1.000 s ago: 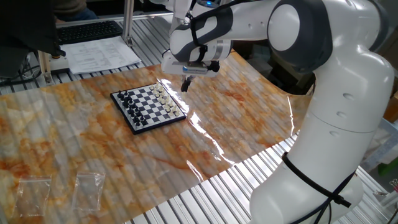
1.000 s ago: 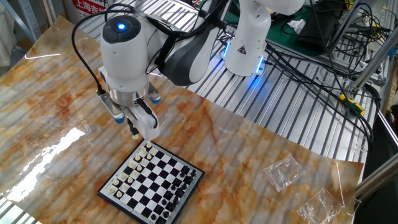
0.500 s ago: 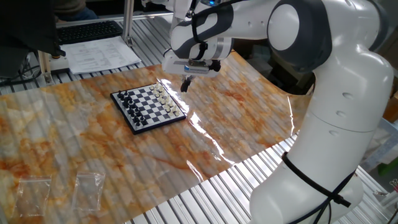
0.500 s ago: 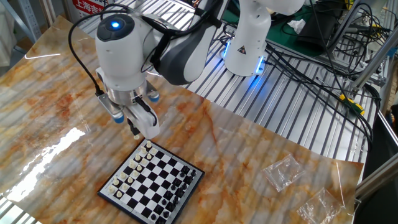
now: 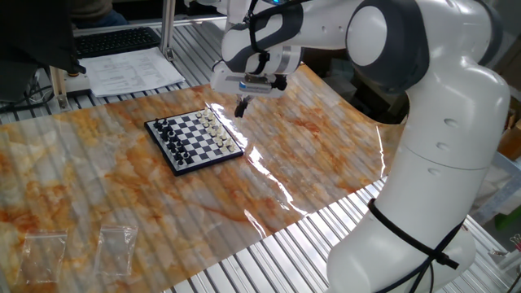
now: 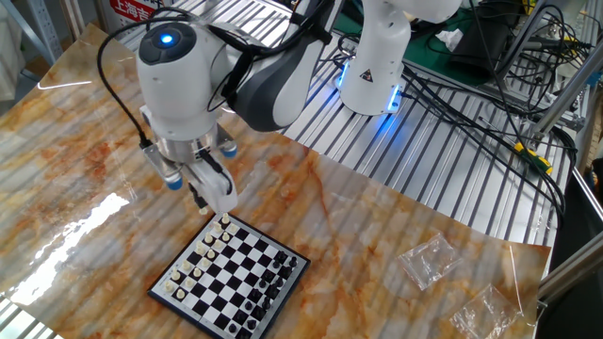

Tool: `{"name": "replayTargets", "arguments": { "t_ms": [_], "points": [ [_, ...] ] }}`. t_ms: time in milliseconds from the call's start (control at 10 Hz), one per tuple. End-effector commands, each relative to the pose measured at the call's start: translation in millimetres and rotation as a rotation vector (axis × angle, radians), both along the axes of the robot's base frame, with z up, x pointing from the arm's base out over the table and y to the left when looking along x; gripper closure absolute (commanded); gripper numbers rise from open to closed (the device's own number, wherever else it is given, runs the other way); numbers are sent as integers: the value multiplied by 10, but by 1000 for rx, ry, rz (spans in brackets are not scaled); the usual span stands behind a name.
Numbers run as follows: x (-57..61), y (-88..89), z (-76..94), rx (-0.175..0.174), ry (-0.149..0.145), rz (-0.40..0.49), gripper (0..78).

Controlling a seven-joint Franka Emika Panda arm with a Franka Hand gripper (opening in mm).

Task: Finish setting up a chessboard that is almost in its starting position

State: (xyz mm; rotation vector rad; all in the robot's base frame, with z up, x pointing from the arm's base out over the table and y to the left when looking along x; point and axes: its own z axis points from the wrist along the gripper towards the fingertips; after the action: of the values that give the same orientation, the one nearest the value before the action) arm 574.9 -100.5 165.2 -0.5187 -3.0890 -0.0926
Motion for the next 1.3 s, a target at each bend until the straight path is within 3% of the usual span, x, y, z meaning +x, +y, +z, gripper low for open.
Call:
{"name": "replayTargets", "arguments": {
  "t_ms": [100,500,1300],
  "points": [
    [222,-1,36,-7,-3,-6,764],
    [373,73,-40,-16,-17,-25,764],
    [563,162,-164,-17,-28,-48,764]
  ]
}}
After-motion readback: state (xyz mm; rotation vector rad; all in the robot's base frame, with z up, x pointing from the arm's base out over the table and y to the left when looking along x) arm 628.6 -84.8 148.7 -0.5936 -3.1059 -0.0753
